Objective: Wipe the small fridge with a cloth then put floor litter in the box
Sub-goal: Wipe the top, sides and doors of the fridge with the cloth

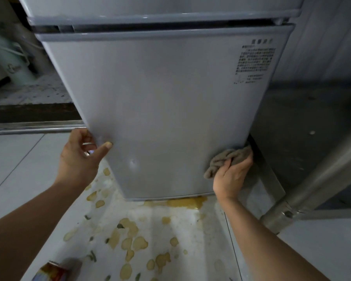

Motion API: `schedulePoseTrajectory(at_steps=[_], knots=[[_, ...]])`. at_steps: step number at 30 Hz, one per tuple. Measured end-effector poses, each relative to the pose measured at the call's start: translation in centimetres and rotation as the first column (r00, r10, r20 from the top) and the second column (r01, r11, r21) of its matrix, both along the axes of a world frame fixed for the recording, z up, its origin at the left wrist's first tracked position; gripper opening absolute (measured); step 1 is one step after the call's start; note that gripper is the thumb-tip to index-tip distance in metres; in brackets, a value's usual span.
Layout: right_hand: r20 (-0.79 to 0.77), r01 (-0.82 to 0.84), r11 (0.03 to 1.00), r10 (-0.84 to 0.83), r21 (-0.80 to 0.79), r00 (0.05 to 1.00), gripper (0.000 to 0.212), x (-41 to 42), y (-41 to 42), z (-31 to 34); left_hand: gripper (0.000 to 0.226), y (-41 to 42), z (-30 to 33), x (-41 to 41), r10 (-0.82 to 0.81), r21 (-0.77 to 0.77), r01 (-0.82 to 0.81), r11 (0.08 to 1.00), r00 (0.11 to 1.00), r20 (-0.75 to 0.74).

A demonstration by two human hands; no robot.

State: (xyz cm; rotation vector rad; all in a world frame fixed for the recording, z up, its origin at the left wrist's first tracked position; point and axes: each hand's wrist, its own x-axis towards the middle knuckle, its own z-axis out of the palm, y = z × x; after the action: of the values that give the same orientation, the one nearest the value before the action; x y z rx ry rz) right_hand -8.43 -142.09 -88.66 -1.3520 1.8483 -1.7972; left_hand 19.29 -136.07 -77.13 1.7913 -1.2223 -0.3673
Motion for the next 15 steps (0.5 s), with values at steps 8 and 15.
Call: schedulePoseTrajectory(at_steps=[8, 15], knots=[[-0.054, 0.143, 0.985, -0.149, -0.100, 0.987, 0.070, 1.7, -0.1, 5.7, 0.040, 0.4, -0.8, -0.7, 0.010, 0.248, -0.025, 0.969, 0.998, 0.060], [-0.456, 0.110, 0.950, -0.240, -0.292, 0.857, 0.078, 3.5, -0.4, 2.7, 0.039, 0.1, -1.9, -0.3, -0.019, 0.309, -0.013, 0.951, 0.995, 0.100]])
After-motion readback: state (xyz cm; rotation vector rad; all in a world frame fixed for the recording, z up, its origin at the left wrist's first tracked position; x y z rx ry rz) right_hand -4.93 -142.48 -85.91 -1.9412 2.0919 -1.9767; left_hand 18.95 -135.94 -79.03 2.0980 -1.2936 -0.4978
